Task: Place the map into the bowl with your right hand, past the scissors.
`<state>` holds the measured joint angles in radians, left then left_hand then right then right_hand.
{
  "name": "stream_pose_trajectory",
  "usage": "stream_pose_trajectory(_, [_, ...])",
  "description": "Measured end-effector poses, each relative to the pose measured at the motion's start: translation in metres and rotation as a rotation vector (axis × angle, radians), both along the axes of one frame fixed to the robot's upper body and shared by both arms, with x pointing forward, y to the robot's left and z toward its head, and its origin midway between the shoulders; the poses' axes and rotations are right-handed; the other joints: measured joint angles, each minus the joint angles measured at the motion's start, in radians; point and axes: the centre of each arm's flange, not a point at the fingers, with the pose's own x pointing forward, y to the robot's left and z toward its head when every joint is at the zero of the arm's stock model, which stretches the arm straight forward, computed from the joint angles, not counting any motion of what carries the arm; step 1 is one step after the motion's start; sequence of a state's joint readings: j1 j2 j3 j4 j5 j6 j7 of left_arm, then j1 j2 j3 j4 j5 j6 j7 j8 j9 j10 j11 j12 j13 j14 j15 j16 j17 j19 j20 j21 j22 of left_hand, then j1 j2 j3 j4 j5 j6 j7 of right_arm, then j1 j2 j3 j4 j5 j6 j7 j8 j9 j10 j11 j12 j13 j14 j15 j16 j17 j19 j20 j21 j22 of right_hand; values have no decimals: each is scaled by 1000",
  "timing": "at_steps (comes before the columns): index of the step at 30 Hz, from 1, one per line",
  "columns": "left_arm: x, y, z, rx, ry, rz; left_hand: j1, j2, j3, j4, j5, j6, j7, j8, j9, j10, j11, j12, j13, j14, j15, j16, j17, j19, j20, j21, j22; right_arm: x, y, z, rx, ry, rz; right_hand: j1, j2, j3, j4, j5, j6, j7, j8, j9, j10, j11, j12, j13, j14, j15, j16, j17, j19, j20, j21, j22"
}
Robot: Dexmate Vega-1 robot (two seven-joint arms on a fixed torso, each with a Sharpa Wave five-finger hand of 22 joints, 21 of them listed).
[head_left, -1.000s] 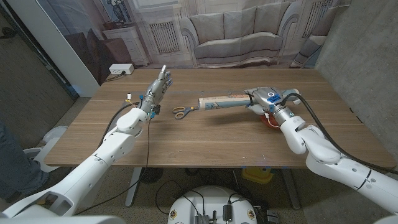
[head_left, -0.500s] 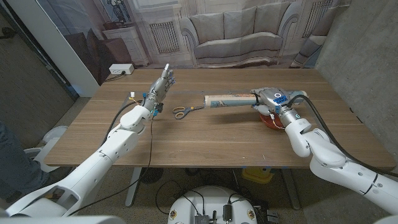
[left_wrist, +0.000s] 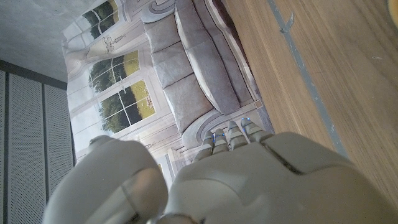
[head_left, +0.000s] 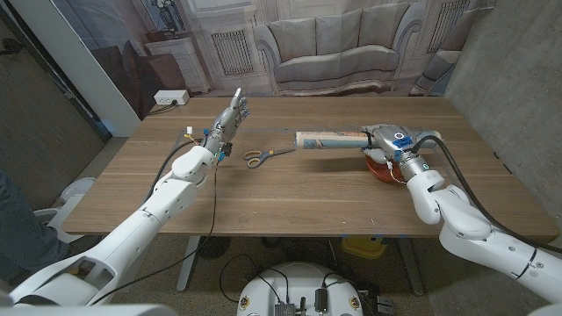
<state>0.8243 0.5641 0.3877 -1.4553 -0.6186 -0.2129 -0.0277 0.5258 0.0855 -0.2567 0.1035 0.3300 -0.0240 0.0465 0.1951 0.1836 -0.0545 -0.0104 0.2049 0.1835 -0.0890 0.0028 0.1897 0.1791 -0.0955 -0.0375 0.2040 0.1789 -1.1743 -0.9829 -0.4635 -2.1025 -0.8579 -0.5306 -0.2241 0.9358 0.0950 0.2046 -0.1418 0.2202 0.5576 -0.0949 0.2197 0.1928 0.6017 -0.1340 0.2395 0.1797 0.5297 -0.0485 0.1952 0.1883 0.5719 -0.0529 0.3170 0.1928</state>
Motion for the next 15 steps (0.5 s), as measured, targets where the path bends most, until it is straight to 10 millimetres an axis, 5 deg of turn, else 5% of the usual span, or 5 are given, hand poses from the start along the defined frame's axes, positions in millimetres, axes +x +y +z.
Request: stream_pose_trajectory(15, [1,-3,5,8,-2,-2,4,4,-3,-3,0,0,0,0,0,0,0,0,0,0,0,0,0,-7,7,0,0,3,-19,-9,55,16,-52,3,3,0,0,-8,0,0,-4,0,0,0,0,0,0,0,-8,0,-7,0,0,0])
